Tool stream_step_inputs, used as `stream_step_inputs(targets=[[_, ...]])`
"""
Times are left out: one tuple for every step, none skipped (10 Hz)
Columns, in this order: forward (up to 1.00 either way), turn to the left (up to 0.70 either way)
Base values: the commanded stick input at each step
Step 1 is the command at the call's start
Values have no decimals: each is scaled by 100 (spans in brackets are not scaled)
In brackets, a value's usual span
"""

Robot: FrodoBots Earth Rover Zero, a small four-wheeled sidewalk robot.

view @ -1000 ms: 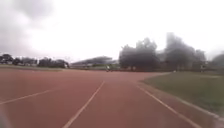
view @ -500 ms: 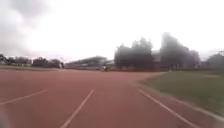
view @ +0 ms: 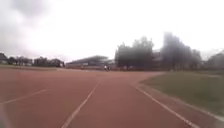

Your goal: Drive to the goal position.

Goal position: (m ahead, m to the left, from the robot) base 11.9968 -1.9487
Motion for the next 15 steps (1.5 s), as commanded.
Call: stream_step_inputs(targets=[[70,0],[70,0],[70,0],[70,0],[70,0],[70,7],[70,10],[70,3],[70,0],[70,0],[70,0],[70,0],[70,0],[70,0],[70,0]])
